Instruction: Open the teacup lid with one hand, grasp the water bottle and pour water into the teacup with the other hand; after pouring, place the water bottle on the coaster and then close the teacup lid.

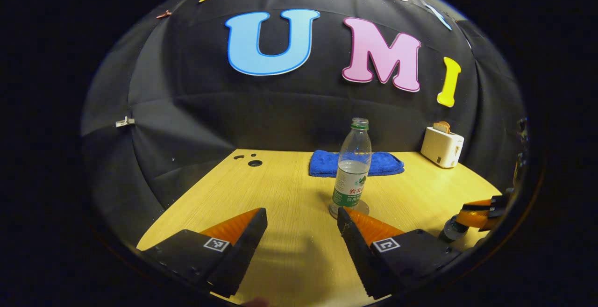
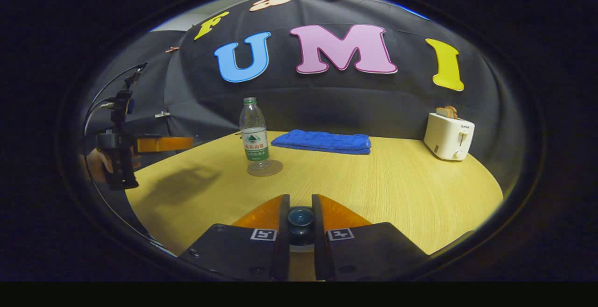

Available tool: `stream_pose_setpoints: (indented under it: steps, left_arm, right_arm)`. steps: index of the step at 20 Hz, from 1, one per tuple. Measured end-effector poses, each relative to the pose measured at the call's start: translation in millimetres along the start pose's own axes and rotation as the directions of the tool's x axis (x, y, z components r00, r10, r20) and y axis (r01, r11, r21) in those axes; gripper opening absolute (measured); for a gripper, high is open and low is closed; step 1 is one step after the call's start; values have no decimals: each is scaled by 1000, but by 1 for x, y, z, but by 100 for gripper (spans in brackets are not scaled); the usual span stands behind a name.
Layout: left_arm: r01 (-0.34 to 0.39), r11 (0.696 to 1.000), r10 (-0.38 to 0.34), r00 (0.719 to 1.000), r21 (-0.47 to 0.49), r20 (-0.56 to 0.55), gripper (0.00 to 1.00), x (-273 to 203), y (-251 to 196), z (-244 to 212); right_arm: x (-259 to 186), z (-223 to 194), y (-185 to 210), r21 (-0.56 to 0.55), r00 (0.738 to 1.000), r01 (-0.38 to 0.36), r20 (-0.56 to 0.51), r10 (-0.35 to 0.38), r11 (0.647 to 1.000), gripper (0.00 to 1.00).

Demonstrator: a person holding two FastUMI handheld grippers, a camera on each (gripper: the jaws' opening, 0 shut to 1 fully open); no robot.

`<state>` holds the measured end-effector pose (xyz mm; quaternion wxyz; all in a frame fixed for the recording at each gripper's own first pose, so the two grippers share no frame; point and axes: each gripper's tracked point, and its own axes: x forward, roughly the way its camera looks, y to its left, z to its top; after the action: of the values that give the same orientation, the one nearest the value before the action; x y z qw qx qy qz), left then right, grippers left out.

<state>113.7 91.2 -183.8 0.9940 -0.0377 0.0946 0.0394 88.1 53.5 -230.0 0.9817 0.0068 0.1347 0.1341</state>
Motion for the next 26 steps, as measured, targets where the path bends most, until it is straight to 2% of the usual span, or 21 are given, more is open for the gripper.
stream_pose_setpoints:
  steps: [1, 2, 5, 6, 8, 9, 10, 11, 12, 13, 17, 18, 20, 23, 26]
  left_arm:
    - [-4, 1000, 4, 1000, -27, -2, 95, 0, 2, 0]
    - [-11, 999, 11, 1000, -52, -2, 95, -1, 5, 0]
    - [-32, 994, 32, 999, -108, -1, 95, 1, 10, -5]
    - [-32, 992, 32, 999, -124, -1, 95, 1, 9, -6]
    - [-26, 990, 26, 1000, -142, -2, 95, 1, 5, -9]
    - [-25, 990, 25, 1000, -141, -2, 96, 3, 4, -10]
    - [-25, 990, 25, 1000, -136, -3, 96, 3, 4, -10]
    - [-24, 991, 24, 1000, -132, -4, 95, 4, 4, -10]
    - [-24, 992, 24, 1000, -128, -1, 95, 3, 4, -8]
    - [-23, 992, 23, 1000, -121, 3, 98, 4, 3, -6]
    - [-17, 997, 18, 1000, -80, 8, 95, 1, -1, 0]
    - [-13, 997, 14, 1000, -72, 9, 95, 0, -3, 3]
    - [-12, 997, 14, 1000, -76, 25, 95, -3, -4, 14]
    - [-17, 995, 22, 998, -96, 55, 95, -12, -7, 32]
    - [-24, 996, 31, 996, -84, 86, 95, -27, -10, 56]
  right_arm:
    - [0, -3, -1, 5, 1000, 2, -2, -2, 1000, 19]
    - [1, -5, -2, 15, 1000, 3, -4, -3, 1000, 24]
    - [0, -11, 4, 17, 1000, -13, -14, 13, 1000, 19]
    - [0, -12, 5, 5, 1000, -15, -11, 15, 1000, 24]
    - [1, -13, 7, -13, 1000, -17, -2, 17, 1000, 25]
    - [2, -13, 7, -13, 1000, -18, -2, 18, 1000, 25]
    - [1, -14, 6, -12, 1000, -18, -3, 18, 1000, 19]
    - [1, -14, 5, -7, 1000, -17, -3, 17, 1000, 27]
    - [2, -13, 5, -2, 1000, -19, -2, 19, 1000, 21]
    - [2, -13, 5, -1, 1000, -20, -2, 20, 1000, 28]
    - [0, -15, 7, -18, 1000, -18, -13, 18, 1000, 32]
    - [0, -16, 7, -19, 1000, -19, -17, 19, 1000, 27]
    - [-2, -16, 10, -12, 999, -36, -38, 36, 999, 52]
    - [-8, 5, 8, -31, 999, -34, -15, 34, 999, 94]
    - [-16, 37, 4, -57, 1000, -27, 13, 27, 998, 98]
